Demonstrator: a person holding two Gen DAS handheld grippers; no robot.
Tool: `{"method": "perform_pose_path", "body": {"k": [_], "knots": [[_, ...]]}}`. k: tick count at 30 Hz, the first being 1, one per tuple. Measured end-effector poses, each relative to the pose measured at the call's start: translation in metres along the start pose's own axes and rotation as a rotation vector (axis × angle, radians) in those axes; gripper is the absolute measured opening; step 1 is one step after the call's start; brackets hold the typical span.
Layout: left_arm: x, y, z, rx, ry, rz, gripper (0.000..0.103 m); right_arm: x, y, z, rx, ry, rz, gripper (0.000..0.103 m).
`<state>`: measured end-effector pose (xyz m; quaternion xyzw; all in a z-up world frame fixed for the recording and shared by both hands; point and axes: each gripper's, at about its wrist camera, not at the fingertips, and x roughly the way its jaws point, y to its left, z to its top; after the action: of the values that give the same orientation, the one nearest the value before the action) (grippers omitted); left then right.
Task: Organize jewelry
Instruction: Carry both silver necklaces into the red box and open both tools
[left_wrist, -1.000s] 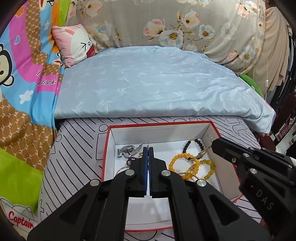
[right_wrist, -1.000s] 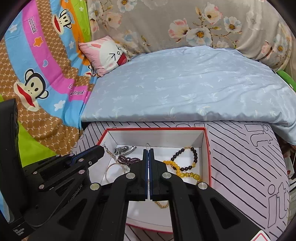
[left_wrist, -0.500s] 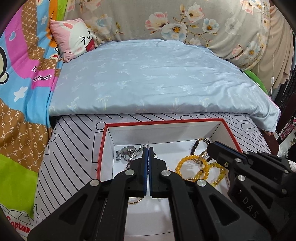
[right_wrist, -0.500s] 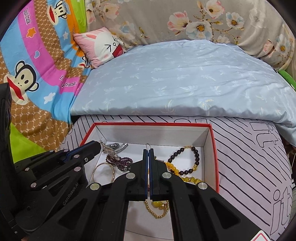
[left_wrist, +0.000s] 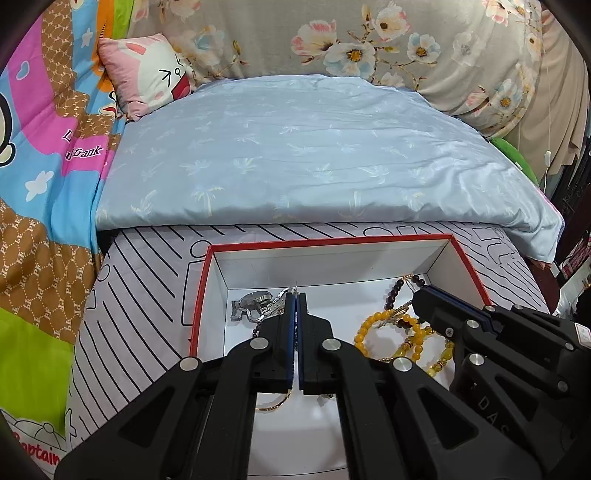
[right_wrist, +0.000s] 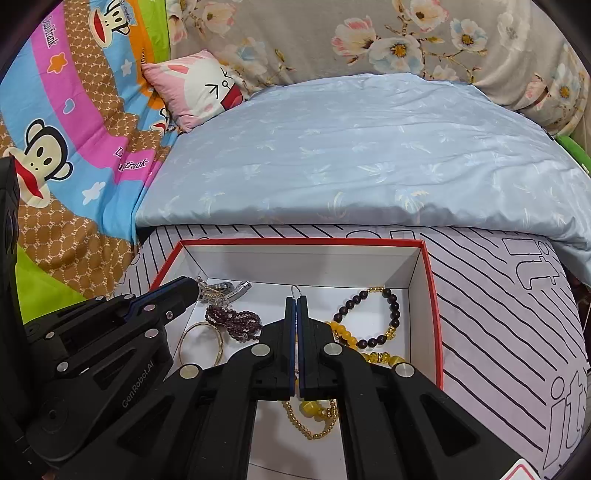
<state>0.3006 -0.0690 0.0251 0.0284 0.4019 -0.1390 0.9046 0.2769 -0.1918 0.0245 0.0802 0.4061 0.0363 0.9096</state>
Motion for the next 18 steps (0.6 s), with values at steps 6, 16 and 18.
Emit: {"method": "perform_pose_path", "body": {"k": [6, 16, 18], "knots": [[0.002, 0.001, 0.0, -0.005, 0.001, 0.024, 0.001, -0.002, 0.003, -0.002, -0.023, -0.026, -0.056, 0.02], [-0.01, -0.004, -0.004, 0.001, -0.017, 0.063, 0.03, -0.015, 0.001, -0.006, -0.011, -0.047, -0.076, 0.03], [-0.013, -0.005, -0.004, 0.003, -0.018, 0.061, 0.03, -0.018, 0.001, -0.007, -0.012, -0.049, -0.079, 0.03]]}}
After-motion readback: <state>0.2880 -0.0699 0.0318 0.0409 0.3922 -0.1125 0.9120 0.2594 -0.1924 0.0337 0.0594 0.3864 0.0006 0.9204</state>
